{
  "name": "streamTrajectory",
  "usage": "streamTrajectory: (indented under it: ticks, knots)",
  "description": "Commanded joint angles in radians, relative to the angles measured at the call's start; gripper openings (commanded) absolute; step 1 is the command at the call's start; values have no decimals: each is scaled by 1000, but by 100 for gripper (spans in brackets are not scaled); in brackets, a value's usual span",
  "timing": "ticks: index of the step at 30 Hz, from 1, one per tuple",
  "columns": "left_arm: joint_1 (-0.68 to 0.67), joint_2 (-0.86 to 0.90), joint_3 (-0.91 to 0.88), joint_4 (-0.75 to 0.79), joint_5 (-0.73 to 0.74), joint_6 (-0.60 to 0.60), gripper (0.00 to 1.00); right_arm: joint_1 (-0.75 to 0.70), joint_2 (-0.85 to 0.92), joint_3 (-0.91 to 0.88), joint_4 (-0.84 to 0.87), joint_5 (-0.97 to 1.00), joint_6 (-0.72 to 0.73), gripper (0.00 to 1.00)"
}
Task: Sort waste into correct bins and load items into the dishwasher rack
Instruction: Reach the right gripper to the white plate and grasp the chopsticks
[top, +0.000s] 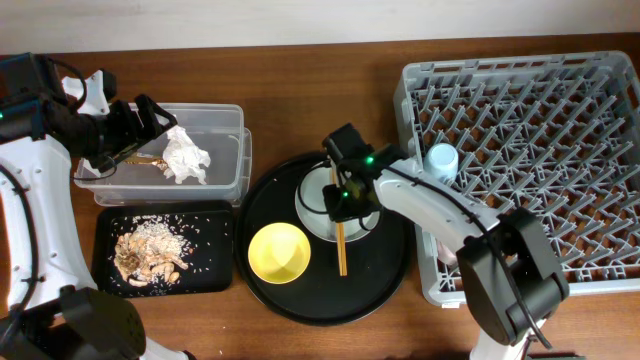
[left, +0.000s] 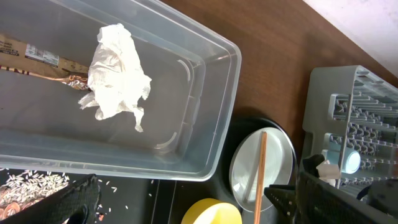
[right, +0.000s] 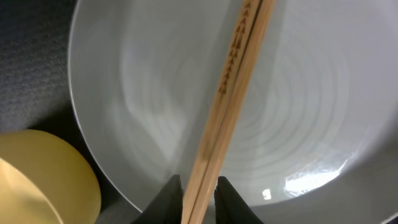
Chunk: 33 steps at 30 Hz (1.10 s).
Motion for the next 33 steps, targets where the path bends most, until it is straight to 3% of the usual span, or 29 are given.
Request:
streamTrajectory:
  ticks: [1, 14, 33]
  knots:
    - [6, -1, 3, -1, 3, -5, 99, 8, 17, -13, -11, 113, 39, 20]
    - [6, -1, 3, -1, 3, -5, 99, 7, 17, -76, 68, 63, 61, 21]
    - [6, -1, 3, -1, 3, -5, 99, -17, 17, -10, 12, -9, 61, 22]
